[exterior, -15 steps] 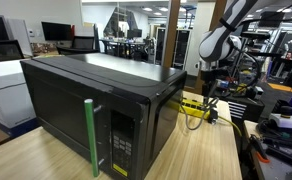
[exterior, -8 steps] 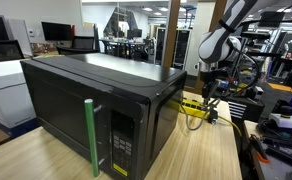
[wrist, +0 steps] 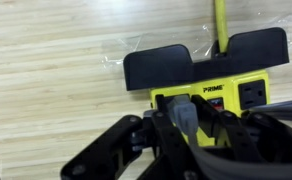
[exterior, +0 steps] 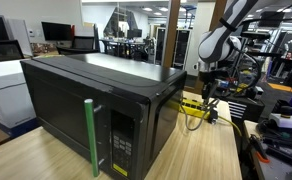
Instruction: Unplug the gray plug from the extension cable and put it on the table
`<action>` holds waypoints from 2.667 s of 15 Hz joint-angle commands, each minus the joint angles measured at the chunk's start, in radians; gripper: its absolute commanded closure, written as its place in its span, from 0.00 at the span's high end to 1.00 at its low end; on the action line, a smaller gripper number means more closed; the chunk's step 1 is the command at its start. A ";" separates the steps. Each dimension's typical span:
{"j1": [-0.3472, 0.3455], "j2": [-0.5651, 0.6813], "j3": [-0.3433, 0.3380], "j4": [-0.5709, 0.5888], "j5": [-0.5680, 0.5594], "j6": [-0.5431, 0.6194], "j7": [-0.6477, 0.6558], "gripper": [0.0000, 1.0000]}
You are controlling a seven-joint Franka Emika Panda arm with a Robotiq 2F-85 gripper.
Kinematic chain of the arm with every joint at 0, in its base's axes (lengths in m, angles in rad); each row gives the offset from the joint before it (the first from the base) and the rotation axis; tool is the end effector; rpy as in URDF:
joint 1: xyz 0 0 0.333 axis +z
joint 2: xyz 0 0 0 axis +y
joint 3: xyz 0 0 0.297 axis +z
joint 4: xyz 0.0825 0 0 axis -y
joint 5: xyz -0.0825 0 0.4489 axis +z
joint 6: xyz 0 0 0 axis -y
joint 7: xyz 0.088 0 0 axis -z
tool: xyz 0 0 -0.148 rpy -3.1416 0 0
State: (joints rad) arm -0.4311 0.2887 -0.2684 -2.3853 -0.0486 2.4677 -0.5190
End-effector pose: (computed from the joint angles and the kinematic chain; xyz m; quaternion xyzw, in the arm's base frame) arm 0.3712 -0.3326 0.0735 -0.9915 0.0677 0.1101 0.0143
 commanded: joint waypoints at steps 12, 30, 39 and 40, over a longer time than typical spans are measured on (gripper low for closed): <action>-0.025 -0.096 0.013 -0.012 0.135 -0.051 -0.055 0.08; 0.007 -0.105 -0.019 -0.023 0.006 -0.081 -0.038 0.57; 0.006 -0.104 -0.022 -0.021 -0.031 -0.080 -0.038 0.01; 0.007 -0.104 -0.022 -0.021 -0.034 -0.080 -0.038 0.04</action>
State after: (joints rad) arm -0.4342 0.2080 -0.2783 -2.3834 -0.0621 2.3826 -0.5551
